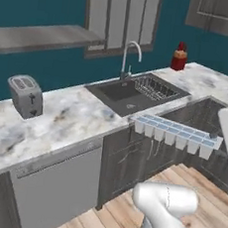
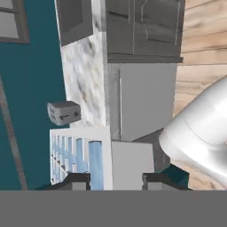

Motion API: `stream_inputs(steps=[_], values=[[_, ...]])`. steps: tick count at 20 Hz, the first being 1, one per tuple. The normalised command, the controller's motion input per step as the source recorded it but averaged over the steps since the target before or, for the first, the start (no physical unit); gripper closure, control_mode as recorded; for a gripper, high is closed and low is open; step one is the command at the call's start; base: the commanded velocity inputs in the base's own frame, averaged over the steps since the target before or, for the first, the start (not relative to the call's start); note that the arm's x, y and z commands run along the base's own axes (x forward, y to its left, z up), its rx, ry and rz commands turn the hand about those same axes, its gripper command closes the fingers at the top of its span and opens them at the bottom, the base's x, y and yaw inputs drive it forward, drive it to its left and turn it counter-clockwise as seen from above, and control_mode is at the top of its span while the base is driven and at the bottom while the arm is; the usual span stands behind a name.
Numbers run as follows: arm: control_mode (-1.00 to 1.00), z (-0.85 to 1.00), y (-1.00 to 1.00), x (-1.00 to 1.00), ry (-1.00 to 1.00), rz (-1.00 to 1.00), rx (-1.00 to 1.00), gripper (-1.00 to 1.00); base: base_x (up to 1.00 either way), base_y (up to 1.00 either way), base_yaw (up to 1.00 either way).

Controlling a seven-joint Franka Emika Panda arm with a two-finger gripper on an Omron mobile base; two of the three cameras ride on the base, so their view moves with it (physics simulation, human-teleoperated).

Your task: The ice cube tray has been filled with water. Take the tray and place it in the freezer to make ice. Close the freezer door after placing the tray.

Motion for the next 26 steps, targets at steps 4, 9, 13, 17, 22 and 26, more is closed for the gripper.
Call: stream_inputs(steps=[4, 9, 13, 17, 22, 26], values=[[1.00, 0.00, 0.00, 0.00, 0.00, 0.00, 0.00, 1.00, 0.00, -0.31, -0.92], [1.00, 0.00, 0.00, 0.00, 0.00, 0.00, 0.00, 1.00, 0.00, -0.33, -0.91], [1.00, 0.00, 0.00, 0.00, 0.00, 0.00, 0.00, 1.00, 0.00, -0.33, -0.91], [1.00, 0.00, 0.00, 0.00, 0.00, 0.00, 0.00, 1.00, 0.00, -0.33, -0.90], [1.00, 0.00, 0.00, 0.00, 0.00, 0.00, 0.00, 1.00, 0.00, -0.32, -0.89], [1.00, 0.00, 0.00, 0.00, 0.00, 0.00, 0.00, 1.00, 0.00, -0.27, -0.87]])
